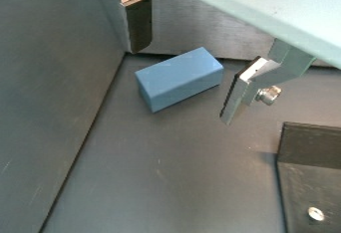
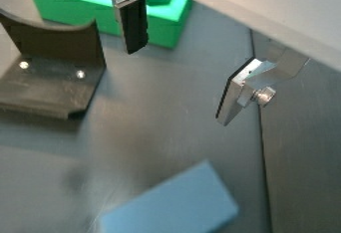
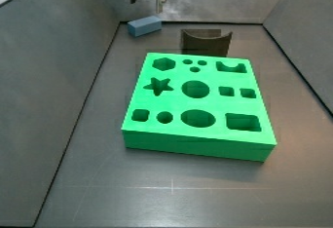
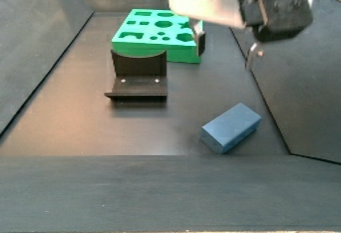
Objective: Pick up the rectangle object. Move up. Place the rectangle object on the fixture. Regrasp the rectangle object. Move to above the board. Insert the rectangle object.
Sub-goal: Pick up the rectangle object.
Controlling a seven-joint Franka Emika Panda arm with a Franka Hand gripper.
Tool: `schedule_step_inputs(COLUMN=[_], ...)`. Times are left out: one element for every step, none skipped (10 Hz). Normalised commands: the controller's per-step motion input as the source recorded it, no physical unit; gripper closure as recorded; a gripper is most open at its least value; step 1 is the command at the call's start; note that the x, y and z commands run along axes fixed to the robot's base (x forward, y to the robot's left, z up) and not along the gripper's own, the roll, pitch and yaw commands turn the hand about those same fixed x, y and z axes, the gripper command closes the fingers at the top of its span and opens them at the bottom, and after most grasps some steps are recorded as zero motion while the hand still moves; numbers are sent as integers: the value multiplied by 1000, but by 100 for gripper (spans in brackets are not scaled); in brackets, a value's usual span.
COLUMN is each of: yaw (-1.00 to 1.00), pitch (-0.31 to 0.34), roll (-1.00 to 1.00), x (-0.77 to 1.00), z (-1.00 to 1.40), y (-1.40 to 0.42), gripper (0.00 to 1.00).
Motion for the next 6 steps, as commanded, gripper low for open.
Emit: schedule_step_inputs(yaw=[-523, -503, -491, -449, -406, -291], pitch=[99, 77, 67, 44, 20, 0], roll=[83, 74, 86, 136, 164, 194], x=[0, -23, -77, -166, -189, -111], z=[-300, -283, -323, -403, -486, -557], y=[429, 449, 443, 426, 440, 411], gripper=[0, 0, 0, 0, 0, 0])
